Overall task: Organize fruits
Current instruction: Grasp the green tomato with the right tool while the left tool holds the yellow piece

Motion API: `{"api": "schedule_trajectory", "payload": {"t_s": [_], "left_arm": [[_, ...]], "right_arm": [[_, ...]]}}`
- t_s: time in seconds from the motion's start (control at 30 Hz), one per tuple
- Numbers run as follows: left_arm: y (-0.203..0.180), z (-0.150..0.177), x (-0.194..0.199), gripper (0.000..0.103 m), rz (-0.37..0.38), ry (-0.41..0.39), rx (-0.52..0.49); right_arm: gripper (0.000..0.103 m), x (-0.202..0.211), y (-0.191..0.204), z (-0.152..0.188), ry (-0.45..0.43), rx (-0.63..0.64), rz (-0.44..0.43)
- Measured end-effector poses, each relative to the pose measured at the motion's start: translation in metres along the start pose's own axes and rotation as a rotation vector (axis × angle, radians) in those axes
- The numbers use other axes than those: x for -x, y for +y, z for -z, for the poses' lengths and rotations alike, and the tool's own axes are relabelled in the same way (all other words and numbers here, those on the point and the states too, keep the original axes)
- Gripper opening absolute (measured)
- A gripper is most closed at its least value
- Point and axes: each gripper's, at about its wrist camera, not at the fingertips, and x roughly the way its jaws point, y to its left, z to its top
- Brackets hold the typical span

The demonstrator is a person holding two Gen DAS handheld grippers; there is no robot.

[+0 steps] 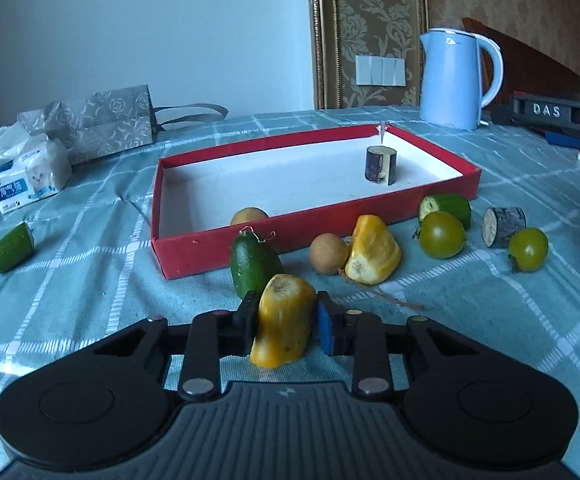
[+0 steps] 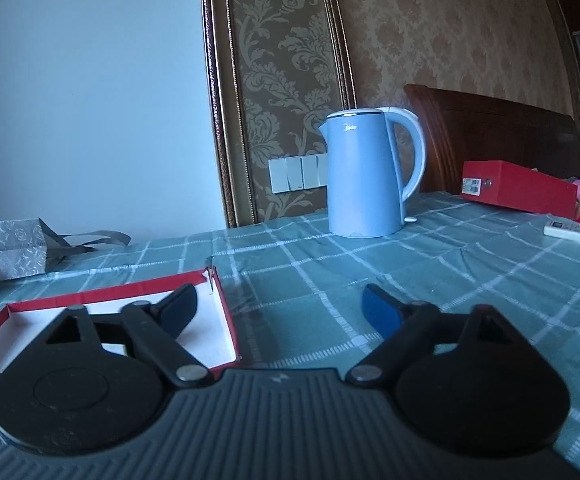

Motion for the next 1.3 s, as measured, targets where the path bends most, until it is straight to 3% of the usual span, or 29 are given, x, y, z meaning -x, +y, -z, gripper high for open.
{"api": "schedule_trajectory", "payload": {"t_s": [0.1,0.2,0.43,1.0,1.13,1.3], "left_arm": [[0.008,-0.003,-0.003,0.027,-0.019,0.005,0.047],[0.016,-0.004,-0.004,0.027,0.001,0.011,0.091],[0.016,-0.003,-0.005,0.027,0.005,0.015,0.097],[0.014,-0.002,-0.004,0.027,0.004,0.013,0.086],[0.013,-0.002,-0.004,0.027,0.003,0.012,0.082],[0.013,-0.002,-0.004,0.027,0.003,0.012,0.082]], "right_arm": [[0.069,0.000,-0.003,-0.002,0.054,-0.002,-0.031],[0.069,0.007,-0.015,0.000,0.132,-0.046,-0.093],[0.069,0.031,-0.019,0.015,0.264,0.079,-0.102],[0.068,0.062,0.007,0.030,0.318,0.157,-0.224],[0.049,0.055,0.013,0.037,0.371,0.170,-0.243],[0.046,0.047,0.016,0.044,0.393,0.159,-0.243]]}}
